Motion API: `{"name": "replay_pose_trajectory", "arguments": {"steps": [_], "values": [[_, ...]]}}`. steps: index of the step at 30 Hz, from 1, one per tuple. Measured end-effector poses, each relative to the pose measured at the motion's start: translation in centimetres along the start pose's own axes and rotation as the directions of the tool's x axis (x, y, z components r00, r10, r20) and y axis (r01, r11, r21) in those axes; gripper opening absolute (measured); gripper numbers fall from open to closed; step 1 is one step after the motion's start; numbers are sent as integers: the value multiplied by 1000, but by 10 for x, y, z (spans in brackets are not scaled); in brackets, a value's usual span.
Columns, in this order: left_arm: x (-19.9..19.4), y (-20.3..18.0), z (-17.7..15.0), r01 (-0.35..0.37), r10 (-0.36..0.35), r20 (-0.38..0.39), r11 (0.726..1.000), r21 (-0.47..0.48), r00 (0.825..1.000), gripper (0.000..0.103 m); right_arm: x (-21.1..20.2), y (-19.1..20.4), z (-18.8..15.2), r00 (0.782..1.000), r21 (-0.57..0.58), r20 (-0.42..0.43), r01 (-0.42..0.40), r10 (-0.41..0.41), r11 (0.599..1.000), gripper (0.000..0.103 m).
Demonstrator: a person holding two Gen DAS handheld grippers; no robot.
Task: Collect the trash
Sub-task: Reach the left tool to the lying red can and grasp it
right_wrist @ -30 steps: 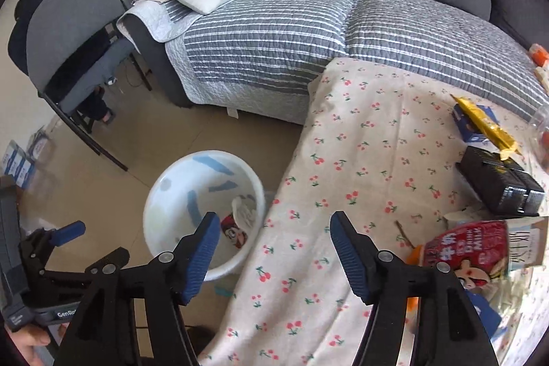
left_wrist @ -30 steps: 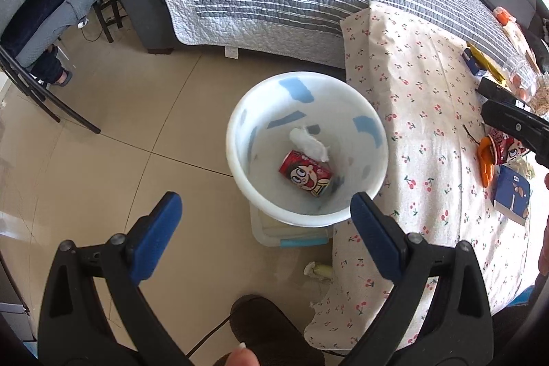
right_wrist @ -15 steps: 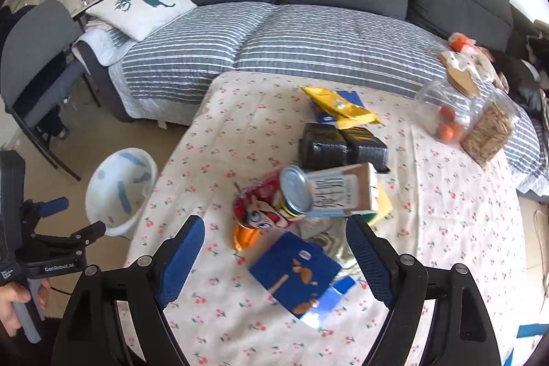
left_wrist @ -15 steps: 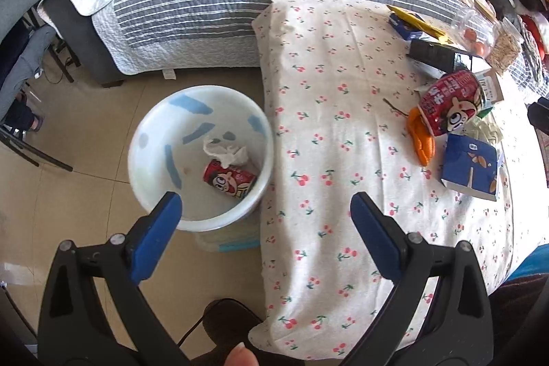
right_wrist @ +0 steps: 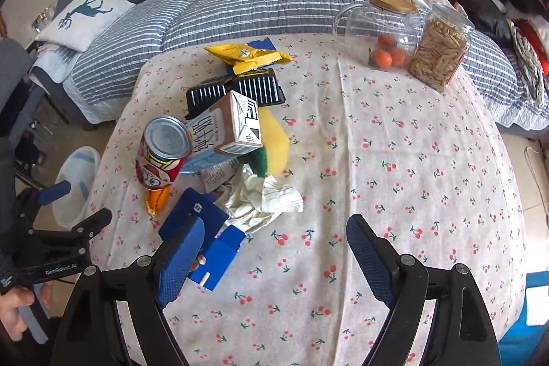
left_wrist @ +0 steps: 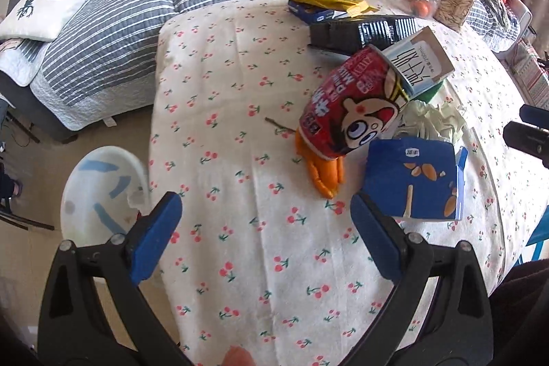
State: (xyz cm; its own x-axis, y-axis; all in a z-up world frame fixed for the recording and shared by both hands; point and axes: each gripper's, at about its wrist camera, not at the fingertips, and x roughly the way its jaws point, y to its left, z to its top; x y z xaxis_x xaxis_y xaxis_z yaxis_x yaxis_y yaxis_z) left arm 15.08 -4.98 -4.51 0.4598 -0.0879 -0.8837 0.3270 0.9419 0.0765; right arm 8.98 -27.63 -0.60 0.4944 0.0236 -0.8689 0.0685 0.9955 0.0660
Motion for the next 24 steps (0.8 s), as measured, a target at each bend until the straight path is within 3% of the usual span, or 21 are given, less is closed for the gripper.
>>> {"name": "replay_pose_trajectory", "arguments": {"steps": [13, 19, 24], "values": [[20, -38, 39, 108, -119, 108, 989, 98, 987, 97, 5, -31, 0, 999, 26, -41, 6, -5, 1000, 86], [32, -50, 47, 138, -155, 108, 979, 150, 982, 86, 5, -40, -2, 999, 44, -50, 12, -10, 999, 86], [38, -56, 46, 128, -145, 88, 977, 173, 986, 76, 6, -42, -3, 998, 50, -57, 14, -11, 999, 86]]}}
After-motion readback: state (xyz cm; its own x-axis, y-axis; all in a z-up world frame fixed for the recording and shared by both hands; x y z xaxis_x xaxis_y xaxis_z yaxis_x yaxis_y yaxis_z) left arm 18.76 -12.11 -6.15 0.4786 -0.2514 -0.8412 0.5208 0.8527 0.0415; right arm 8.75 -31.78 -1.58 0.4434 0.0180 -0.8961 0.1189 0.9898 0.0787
